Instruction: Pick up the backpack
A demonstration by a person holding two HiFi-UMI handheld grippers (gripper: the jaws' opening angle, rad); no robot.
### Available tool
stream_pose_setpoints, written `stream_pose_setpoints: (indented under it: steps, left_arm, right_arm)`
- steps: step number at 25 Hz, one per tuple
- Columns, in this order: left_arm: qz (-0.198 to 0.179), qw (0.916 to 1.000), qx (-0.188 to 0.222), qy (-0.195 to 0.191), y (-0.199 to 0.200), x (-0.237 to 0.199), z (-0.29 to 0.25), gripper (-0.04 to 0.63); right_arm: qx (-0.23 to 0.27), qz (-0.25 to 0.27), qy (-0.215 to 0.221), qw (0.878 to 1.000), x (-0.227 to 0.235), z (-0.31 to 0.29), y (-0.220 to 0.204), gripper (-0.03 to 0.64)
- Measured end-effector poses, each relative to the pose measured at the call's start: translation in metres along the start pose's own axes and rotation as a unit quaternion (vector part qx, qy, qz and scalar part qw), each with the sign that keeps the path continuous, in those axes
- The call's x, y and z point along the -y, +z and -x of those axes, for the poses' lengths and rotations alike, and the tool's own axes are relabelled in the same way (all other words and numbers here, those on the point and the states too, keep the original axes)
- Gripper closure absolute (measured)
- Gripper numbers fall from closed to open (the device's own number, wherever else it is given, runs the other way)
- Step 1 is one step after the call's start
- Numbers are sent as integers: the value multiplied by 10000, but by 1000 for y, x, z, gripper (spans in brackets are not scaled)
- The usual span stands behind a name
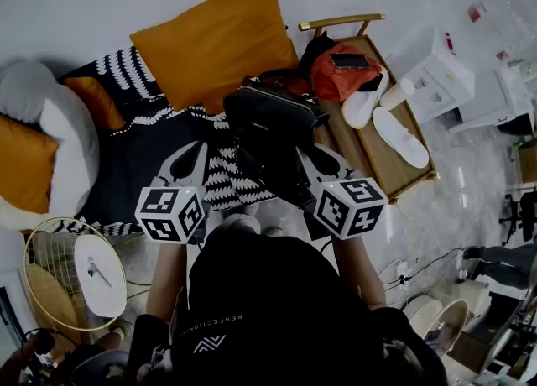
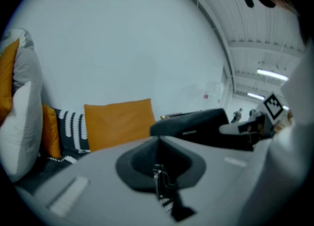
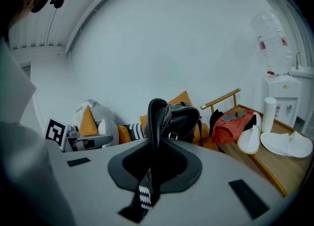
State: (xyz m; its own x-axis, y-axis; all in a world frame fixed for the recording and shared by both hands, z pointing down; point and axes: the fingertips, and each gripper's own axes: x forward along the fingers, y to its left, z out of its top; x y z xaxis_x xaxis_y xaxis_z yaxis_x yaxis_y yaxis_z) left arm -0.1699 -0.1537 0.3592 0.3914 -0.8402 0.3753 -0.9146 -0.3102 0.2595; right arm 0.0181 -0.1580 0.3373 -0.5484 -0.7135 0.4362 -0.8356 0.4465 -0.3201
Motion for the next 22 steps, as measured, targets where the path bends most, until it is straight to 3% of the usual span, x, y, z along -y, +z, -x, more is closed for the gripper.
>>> stream_pose_setpoints:
  steps: [22]
  left_arm:
    - [-68, 9999, -113, 15, 0, 6, -8, 578]
  right_arm:
    - [-209, -64, 150, 9996, 3, -2, -7, 589]
